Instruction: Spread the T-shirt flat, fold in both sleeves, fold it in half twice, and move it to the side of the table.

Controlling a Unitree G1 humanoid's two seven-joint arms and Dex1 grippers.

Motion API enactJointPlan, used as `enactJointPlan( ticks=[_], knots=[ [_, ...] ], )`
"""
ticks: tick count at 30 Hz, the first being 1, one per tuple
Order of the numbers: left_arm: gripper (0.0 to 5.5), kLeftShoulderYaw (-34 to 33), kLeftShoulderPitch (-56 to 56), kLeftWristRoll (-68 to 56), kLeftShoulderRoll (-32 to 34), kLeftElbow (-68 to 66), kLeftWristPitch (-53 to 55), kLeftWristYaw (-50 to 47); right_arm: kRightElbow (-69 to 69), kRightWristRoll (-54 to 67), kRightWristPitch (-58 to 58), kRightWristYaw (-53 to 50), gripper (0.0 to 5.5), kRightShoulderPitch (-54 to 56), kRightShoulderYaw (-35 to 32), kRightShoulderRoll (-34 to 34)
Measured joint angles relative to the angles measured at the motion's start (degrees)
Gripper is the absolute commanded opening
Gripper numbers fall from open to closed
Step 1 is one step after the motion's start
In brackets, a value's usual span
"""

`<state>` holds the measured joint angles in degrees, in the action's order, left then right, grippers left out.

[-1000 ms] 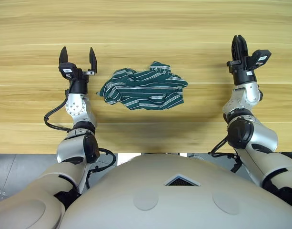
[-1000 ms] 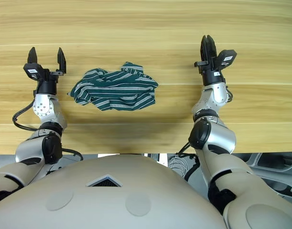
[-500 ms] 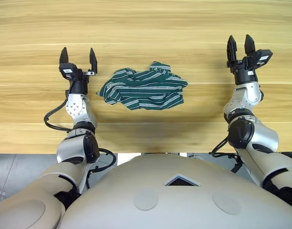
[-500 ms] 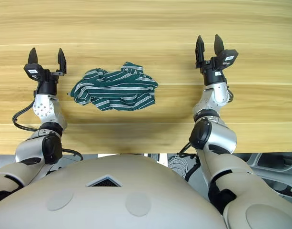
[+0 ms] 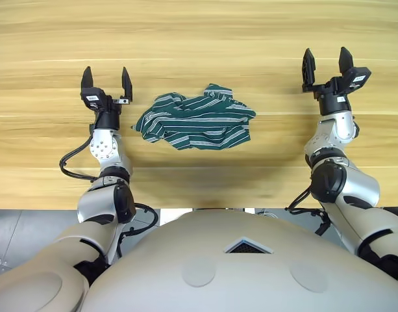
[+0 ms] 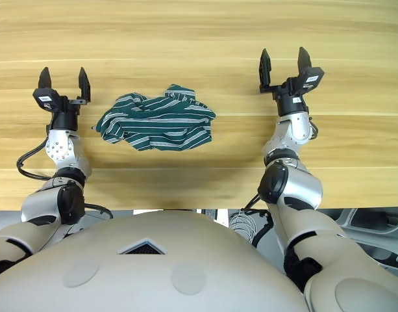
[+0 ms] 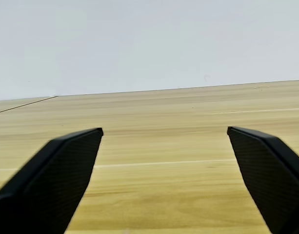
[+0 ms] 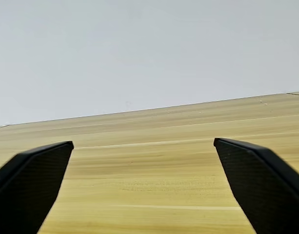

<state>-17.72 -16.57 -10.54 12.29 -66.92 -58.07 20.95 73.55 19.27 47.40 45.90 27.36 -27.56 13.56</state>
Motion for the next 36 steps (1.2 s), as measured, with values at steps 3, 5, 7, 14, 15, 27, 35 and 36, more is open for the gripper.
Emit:
enactJointPlan(
  ticks=[3, 5, 7, 14, 15, 27, 35, 36],
  knots=[
    [4.61, 0.00, 0.01, 0.00, 0.01, 0.00, 0.00, -0.11, 0.01, -0.70, 0.12, -0.16, 5.37, 0.00, 0.23, 0.00],
    [4.61, 0.02, 0.03, 0.00, 0.03, 0.01, -0.02, -0.15, -0.03, -0.70, 0.05, 2.49, 5.37, -0.01, 0.51, 0.05],
    [4.61, 0.04, 0.04, -0.01, 0.05, 0.02, -0.04, -0.15, -0.21, -0.26, -1.41, 10.38, 5.37, -0.03, 1.04, 0.12],
    [4.61, 0.01, 0.07, -0.04, 0.26, 0.04, -0.05, -0.03, -3.22, -0.32, -9.93, 43.68, 5.37, -2.87, 8.76, 3.83],
    [4.61, -0.02, 0.11, -0.05, 0.39, 0.04, -0.05, 0.02, -3.51, -1.29, -10.28, 45.01, 5.37, -3.83, 10.32, 4.37],
    [4.61, -0.05, 0.11, -0.13, 0.46, 0.21, -0.05, 0.95, -4.81, -8.34, -4.25, 43.50, 4.42, -7.31, 20.38, 3.57],
    [4.61, -0.05, 0.11, -0.13, 0.46, 0.63, -0.05, 1.00, -4.81, -8.24, -3.28, 41.26, 3.06, -7.28, 20.86, 3.10],
    [4.61, -0.05, 0.11, -0.13, 0.45, 0.66, -0.05, 1.00, -4.81, -8.22, -3.26, 41.07, 2.81, -7.27, 20.87, 2.98]
  ],
)
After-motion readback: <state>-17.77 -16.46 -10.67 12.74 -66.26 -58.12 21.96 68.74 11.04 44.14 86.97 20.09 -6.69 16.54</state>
